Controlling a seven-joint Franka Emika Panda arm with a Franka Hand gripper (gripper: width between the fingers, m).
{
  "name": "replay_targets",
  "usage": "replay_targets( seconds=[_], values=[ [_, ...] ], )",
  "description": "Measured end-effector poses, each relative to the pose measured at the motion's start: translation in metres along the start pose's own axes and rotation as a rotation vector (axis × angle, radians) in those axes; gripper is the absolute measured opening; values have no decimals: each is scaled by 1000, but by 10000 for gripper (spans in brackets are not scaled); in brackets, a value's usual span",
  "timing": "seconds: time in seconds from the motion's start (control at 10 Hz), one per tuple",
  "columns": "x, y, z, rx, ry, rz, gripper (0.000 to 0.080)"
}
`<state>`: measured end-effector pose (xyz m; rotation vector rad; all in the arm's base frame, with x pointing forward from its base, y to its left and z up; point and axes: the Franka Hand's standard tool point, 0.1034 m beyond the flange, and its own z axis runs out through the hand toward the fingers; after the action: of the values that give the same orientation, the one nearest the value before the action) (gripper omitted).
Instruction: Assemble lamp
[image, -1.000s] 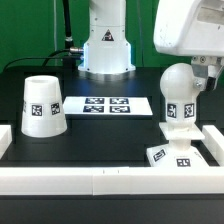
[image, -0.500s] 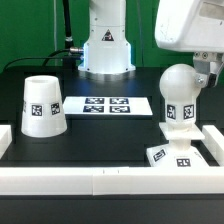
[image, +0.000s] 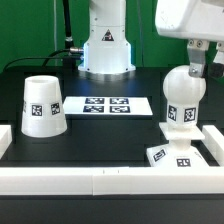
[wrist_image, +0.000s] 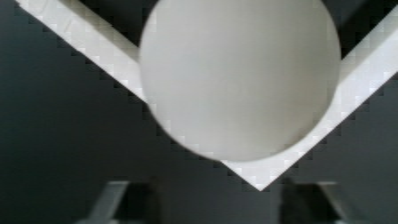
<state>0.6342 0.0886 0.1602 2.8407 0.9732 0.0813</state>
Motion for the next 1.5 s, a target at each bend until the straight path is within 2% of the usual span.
replay_targets(
  seconds=[0.1, 0.2, 0.3, 0.4, 0.7, 0.9, 1.5],
  values=[
    [-1, 3, -5, -1, 3, 3, 444],
    [-5, 6, -6, -1, 2, 7, 620],
    [-10, 7, -5, 1, 0, 13, 620],
    [-16, 5, -2, 3, 1, 16, 683],
    [-28, -3, 14, 8, 0, 15, 698],
    [-29, -4, 17, 9, 0, 14, 698],
    [-34, -8, 45, 14, -17, 11, 698]
  ],
)
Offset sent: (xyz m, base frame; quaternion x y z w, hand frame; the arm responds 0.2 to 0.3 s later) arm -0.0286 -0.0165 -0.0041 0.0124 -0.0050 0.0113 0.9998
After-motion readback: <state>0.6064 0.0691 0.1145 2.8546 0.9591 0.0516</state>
